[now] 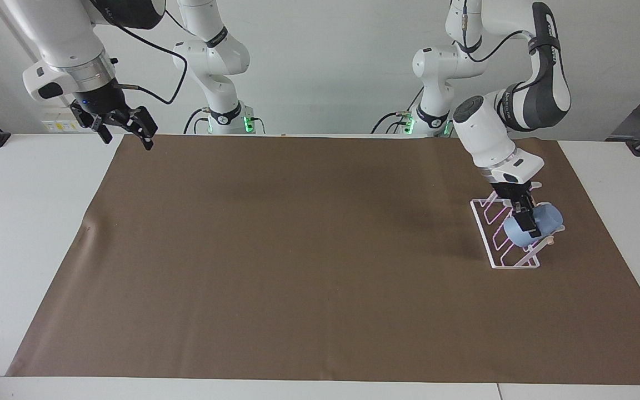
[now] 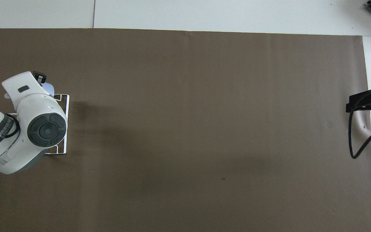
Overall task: Hang cup on cup holder
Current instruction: 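Carry the cup to the rack with the left gripper while the right gripper retreats, then hang the cup on the rack's top hook with the left gripper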
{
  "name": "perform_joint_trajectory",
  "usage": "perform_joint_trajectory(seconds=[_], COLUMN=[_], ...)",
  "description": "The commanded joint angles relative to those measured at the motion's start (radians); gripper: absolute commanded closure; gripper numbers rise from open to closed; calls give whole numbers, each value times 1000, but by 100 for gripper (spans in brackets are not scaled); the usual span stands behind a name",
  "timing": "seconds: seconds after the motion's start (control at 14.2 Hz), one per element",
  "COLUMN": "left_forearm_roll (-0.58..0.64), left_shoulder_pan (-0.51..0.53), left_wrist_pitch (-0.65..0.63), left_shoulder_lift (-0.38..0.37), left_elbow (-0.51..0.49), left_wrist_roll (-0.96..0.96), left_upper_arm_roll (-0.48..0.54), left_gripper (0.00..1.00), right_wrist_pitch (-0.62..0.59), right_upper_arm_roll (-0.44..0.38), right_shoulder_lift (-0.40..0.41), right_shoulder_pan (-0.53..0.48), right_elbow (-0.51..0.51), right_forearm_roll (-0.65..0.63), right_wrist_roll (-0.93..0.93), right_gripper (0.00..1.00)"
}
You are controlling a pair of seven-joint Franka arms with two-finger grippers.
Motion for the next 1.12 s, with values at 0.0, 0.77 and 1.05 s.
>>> perform_joint_trajectory(seconds=[0.0,0.77,1.05], left_forearm_roll=[25,-100,-301], left_shoulder_pan=[22,-24,-50], left_wrist_pitch=[33,-50,-198], left_shoulder_lift=[-36,-29,-39], left_elbow=[-36,63,88], left_wrist_roll=[-14,249,750], left_upper_arm_roll=[-6,-16,-19], left_gripper=[9,0,0], right_wrist_pitch=[-3,-1,31], right_upper_arm_roll=[20,21,21], right_shoulder_lift=[-21,-37,-43], right_shoulder_pan=[18,18,15], right_elbow=[-21,-51,-68], right_forearm_roll=[-10,-12,-10], right_wrist_roll=[-15,-37,-35], right_gripper=[0,0,0])
